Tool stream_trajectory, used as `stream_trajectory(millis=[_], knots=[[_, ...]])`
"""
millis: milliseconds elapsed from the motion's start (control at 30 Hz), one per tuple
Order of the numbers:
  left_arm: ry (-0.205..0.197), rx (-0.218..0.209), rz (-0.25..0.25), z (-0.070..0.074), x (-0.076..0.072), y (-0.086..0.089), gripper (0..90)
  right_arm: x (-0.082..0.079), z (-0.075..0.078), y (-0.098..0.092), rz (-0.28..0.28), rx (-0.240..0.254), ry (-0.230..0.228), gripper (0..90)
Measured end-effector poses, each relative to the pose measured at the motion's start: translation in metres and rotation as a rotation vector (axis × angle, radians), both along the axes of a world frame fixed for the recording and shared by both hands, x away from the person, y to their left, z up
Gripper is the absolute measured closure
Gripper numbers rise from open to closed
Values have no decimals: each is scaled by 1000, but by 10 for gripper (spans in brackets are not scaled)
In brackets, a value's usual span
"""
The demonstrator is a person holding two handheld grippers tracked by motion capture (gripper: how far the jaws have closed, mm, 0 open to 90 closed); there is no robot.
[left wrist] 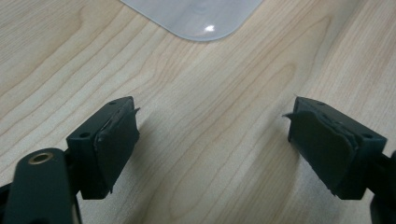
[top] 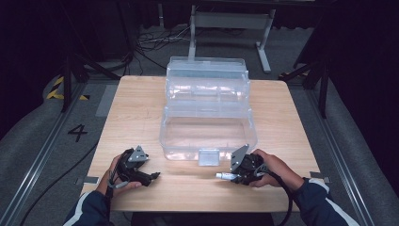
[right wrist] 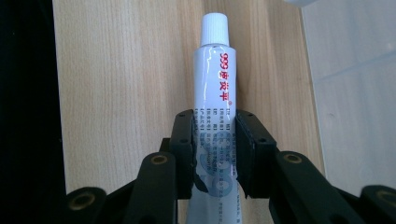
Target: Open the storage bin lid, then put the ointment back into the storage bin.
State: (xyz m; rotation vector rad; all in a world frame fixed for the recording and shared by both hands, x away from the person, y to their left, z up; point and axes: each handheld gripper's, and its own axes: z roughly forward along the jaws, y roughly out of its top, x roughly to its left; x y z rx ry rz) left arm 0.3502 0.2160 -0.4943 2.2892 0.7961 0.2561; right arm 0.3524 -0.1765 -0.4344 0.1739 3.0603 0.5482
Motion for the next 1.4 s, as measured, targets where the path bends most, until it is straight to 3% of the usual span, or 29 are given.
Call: stream_trajectory(millis=[133,900,1233,1400], knots=[[-8,-17,8,-2,1,-2,146,-1,4,-2,-2,5,-1,705],[-10,-13,10,-2,1,-2,143,-4,22,-12,11,17,-33,704],[-10,-14,11,-2,1,-2,143,-7,37,-14,32,29,-59,704],[-10,-13,11,-2,1,-2,143,-8,55,-16,41,40,-81,704]])
